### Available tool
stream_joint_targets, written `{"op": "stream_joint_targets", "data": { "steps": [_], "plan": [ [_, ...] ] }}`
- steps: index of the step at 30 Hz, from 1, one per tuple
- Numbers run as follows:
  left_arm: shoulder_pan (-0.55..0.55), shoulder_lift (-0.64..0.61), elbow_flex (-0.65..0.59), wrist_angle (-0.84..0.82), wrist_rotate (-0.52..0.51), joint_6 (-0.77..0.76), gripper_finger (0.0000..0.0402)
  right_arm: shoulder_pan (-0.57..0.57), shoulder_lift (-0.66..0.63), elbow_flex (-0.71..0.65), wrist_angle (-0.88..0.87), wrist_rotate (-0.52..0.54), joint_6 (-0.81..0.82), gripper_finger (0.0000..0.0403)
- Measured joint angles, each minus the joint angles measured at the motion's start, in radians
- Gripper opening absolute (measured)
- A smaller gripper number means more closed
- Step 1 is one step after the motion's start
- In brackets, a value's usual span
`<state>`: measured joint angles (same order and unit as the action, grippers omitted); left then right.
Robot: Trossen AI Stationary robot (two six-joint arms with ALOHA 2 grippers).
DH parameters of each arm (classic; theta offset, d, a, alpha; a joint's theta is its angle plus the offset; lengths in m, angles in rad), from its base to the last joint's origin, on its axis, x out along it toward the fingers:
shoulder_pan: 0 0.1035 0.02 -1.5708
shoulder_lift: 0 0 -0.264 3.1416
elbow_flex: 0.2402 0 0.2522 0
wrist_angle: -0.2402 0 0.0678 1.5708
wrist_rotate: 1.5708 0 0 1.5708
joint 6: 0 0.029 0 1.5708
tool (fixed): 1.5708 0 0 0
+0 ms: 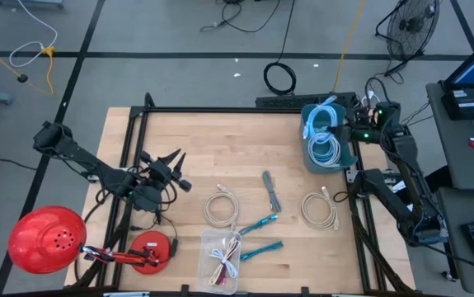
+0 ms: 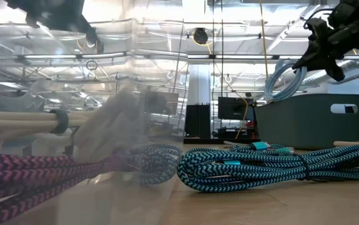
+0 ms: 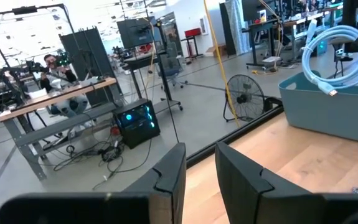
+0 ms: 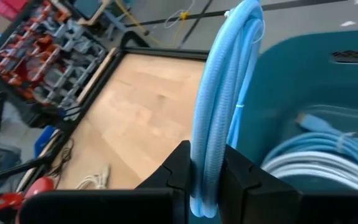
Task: Pick & Place USB Port
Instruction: Put the blue usb cable into the blue bin
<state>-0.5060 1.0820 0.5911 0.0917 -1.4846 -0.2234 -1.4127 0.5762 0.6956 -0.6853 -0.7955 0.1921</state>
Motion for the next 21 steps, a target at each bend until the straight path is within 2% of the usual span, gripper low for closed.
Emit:
{"op": "stream_joint_targets", "data": {
  "steps": [8,12,14,21],
  "plan": [
    [0.000,0.000,0.000,0.000,0.000,-0.001,0.0090,0.000,-0.007,0.000,0.000,0.081,0.010,0.0031],
    [0.000,0.000,0.000,-0.002,0.001,-0.004,0.0090,-0.001,-0.017,-0.001,-0.014,0.210,0.025,0.0031],
    [0.000,0.000,0.000,-0.014,0.000,-0.016,0.0090,-0.001,-0.021,-0.002,-0.017,0.239,0.017,0.0031],
    [0.001,0.000,0.000,-0.020,0.000,-0.023,0.0090,0.000,-0.033,-0.024,-0.010,0.199,0.009,0.0031]
  ]
}}
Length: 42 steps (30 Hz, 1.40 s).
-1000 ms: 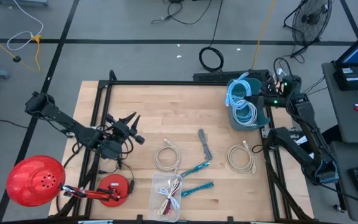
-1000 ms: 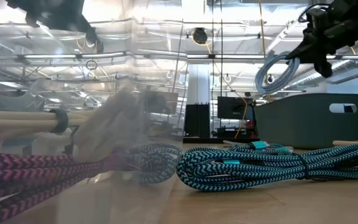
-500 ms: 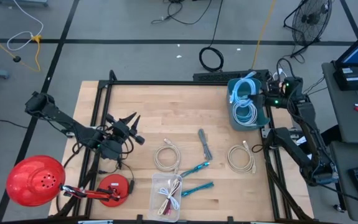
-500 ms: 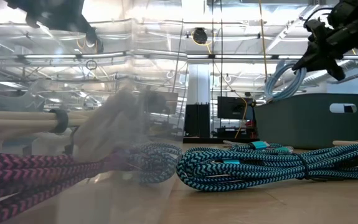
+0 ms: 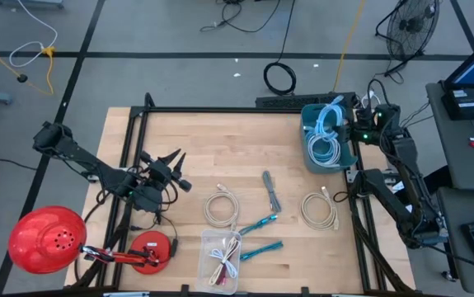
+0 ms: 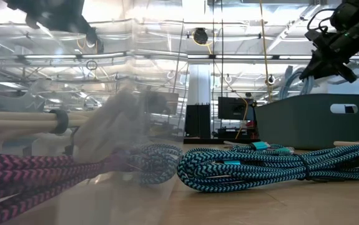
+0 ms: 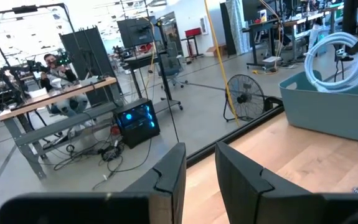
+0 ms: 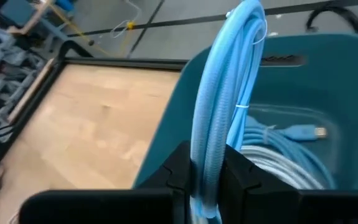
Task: Pick & Place USB Port
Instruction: Put the blue usb cable into the blue bin
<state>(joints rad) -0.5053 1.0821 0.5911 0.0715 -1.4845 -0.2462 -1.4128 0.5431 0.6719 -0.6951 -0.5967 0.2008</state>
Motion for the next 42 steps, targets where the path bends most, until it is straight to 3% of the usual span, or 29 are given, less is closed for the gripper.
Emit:
{"op": "stream_joint_targets", "data": {
  "steps": [5,16,21,26,33,42],
  "plan": [
    [0.000,0.000,0.000,0.000,0.000,-0.001,0.0090,0.000,0.001,-0.046,0.016,-0.086,0.020,0.0031],
    [0.000,0.000,0.000,-0.001,-0.001,-0.002,0.0090,0.000,0.009,-0.125,0.013,-0.084,0.022,0.0031],
    [0.000,0.000,0.000,-0.001,-0.001,-0.003,0.0090,0.001,0.013,-0.125,-0.012,0.010,0.059,0.0031],
    [0.000,0.000,0.000,-0.001,0.000,-0.003,0.0090,0.001,0.014,-0.127,-0.042,0.132,0.086,0.0081],
    [0.000,0.000,0.000,-0.001,0.000,-0.004,0.0090,0.001,0.010,-0.127,-0.029,0.123,0.083,0.0141],
    [0.000,0.000,0.000,-0.001,0.000,-0.011,0.0090,0.002,-0.007,-0.127,-0.047,0.009,0.076,0.0156]
  ]
}}
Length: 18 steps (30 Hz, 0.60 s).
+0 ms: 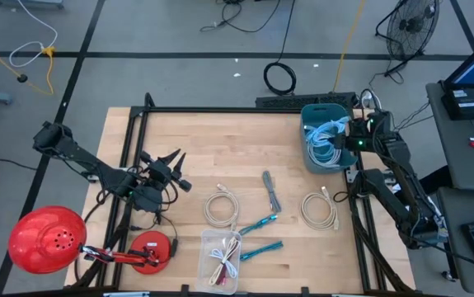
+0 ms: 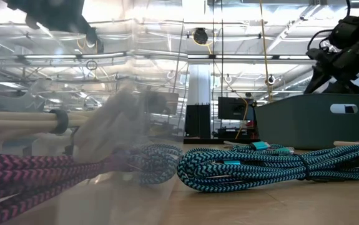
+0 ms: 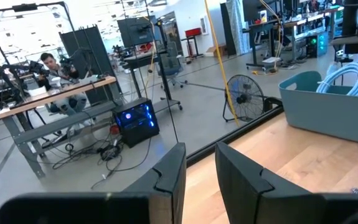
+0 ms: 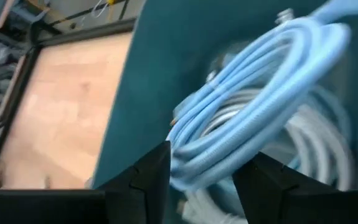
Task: Pick & Place USB Port
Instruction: Put the blue usb cable into the blue bin
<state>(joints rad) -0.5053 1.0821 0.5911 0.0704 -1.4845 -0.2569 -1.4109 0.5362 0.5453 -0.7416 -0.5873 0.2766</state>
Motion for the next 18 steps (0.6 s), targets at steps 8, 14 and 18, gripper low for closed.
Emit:
{"op": "stream_joint_targets", "data": {
  "steps": [8,14,18],
  "plan": [
    [0.000,0.000,0.000,0.000,0.001,-0.008,0.0090,0.019,-0.002,0.001,-0.044,-0.033,-0.003,0.0157],
    [0.000,0.000,0.000,0.000,0.002,-0.009,0.0090,0.045,-0.003,0.002,-0.068,-0.013,-0.003,0.0157],
    [0.000,0.000,0.000,0.000,0.002,-0.011,0.0090,0.058,-0.003,0.002,-0.098,-0.012,-0.002,0.0158]
  ]
}}
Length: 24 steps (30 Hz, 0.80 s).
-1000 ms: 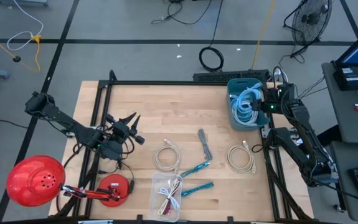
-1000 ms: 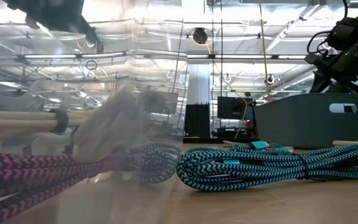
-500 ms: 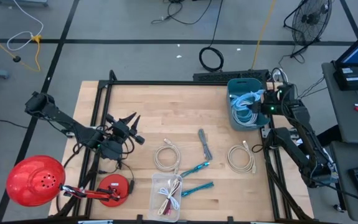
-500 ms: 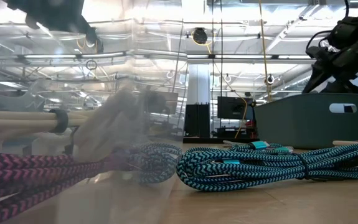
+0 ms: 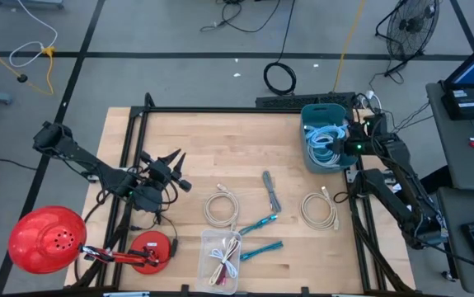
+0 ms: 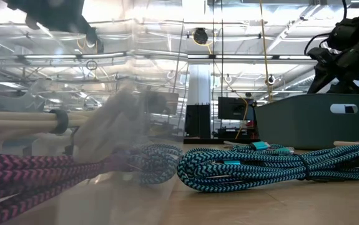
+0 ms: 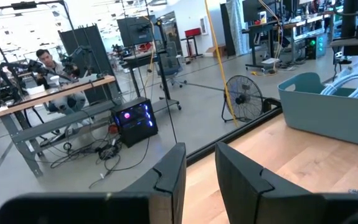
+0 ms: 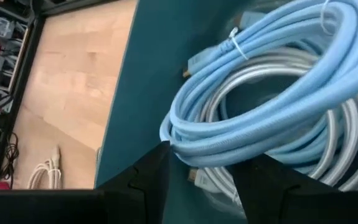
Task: Pick & Place USB Port
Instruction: Put the blue usb cable into the blue bin
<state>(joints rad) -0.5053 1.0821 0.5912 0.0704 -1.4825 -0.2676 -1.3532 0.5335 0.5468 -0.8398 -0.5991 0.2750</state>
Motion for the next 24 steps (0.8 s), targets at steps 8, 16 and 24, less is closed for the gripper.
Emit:
{"op": "stream_joint_targets", "data": {
  "steps": [8,16,24],
  "plan": [
    [0.000,0.000,0.000,0.000,0.001,0.000,0.0090,0.039,0.000,0.002,-0.148,-0.004,-0.040,0.0158],
    [0.000,0.000,0.000,0.000,0.016,-0.005,0.0090,0.066,-0.001,0.035,-0.134,-0.041,-0.052,0.0158],
    [0.001,0.000,0.000,0.000,0.016,-0.006,0.0090,0.066,-0.021,0.162,-0.034,-0.073,0.005,0.0158]
  ]
}}
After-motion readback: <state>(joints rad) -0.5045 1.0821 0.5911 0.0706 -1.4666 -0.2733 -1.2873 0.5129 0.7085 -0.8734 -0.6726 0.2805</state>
